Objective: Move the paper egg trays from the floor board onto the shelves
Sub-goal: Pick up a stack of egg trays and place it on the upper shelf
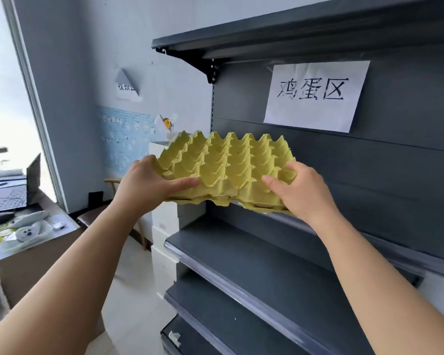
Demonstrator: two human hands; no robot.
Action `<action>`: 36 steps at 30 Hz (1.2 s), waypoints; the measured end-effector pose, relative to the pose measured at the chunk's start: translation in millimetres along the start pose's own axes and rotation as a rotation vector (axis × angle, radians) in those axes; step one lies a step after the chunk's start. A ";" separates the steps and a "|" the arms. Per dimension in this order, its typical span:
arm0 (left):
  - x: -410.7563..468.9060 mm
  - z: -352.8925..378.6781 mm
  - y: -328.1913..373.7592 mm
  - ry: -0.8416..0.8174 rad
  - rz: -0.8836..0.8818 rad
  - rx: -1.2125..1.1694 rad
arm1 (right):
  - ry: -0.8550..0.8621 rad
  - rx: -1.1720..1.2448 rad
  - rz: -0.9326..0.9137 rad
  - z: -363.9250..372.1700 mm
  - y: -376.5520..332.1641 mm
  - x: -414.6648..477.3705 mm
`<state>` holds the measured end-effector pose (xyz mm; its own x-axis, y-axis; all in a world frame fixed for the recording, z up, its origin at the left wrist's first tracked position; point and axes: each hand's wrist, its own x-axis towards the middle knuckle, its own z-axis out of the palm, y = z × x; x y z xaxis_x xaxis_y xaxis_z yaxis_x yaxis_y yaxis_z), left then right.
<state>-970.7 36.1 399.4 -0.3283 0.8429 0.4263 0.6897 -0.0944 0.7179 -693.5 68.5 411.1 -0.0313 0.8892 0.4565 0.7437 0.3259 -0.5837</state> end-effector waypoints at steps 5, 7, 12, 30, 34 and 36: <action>72.7 22.4 -5.3 0.010 0.038 -0.042 | 0.009 -0.032 -0.033 32.0 1.6 72.3; 103.3 32.7 -14.1 0.006 0.033 -0.069 | 0.005 -0.053 -0.033 44.9 0.5 98.6; 169.8 55.5 -39.4 -0.009 0.010 -0.145 | -0.008 -0.082 0.014 75.5 0.8 148.1; 306.1 101.9 -106.6 -0.209 0.181 -0.153 | 0.097 -0.207 0.245 155.3 -12.5 215.3; 313.6 105.2 -105.4 -0.225 0.217 -0.132 | 0.130 -0.224 0.280 153.5 -13.6 218.9; 317.2 110.1 -108.0 -0.231 0.226 -0.123 | 0.124 -0.235 0.293 152.9 -13.4 220.5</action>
<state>-1078.3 372.0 396.5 -0.0114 0.8897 0.4564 0.6405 -0.3440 0.6866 -812.5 309.3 417.0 0.2750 0.8832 0.3799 0.8421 -0.0306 -0.5385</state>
